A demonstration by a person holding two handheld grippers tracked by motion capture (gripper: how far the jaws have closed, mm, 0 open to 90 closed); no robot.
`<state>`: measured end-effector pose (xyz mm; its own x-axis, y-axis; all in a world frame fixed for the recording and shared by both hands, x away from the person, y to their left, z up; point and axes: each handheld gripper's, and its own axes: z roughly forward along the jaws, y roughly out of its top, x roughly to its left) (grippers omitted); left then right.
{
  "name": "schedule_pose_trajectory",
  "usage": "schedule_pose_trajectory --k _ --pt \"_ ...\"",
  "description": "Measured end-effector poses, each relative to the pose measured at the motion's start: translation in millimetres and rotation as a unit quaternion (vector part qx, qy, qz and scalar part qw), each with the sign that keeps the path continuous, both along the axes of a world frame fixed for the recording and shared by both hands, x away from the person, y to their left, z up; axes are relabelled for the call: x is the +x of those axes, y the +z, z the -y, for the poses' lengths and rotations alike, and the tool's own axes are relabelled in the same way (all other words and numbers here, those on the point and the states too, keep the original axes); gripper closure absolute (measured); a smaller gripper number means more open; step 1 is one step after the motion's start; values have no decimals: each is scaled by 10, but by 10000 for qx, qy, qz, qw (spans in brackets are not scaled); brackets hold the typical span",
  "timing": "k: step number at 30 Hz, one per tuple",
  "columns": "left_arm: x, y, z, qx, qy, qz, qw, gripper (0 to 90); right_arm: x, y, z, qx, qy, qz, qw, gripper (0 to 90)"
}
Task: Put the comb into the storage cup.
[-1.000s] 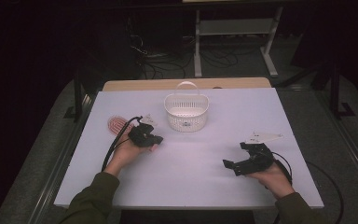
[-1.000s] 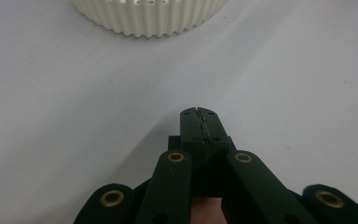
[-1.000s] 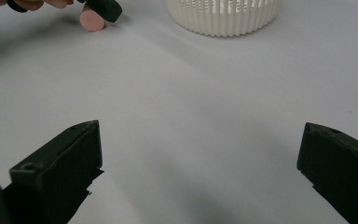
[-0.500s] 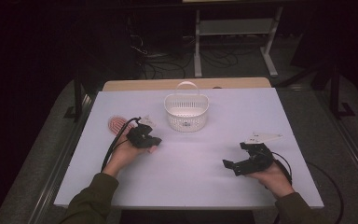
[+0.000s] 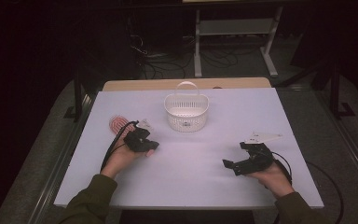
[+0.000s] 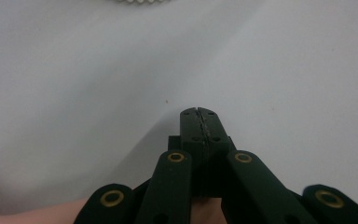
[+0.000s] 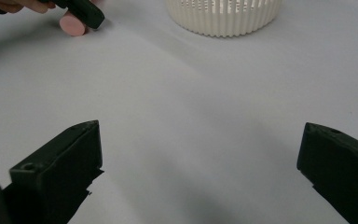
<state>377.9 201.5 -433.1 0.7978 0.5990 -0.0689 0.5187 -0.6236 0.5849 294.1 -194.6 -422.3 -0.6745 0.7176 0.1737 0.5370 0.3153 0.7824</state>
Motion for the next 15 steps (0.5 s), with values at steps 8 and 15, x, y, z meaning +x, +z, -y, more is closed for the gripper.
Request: schedule_pose_trajectory --k 8,15 --pt "-56 -15 -53 -13 -1 -92 10000 900 2 -6 2 13 -28 58 10000 0" --pt "-109 -7 -82 0 -27 -123 9999 900 1 -11 -6 2 -35 56 10000 0"
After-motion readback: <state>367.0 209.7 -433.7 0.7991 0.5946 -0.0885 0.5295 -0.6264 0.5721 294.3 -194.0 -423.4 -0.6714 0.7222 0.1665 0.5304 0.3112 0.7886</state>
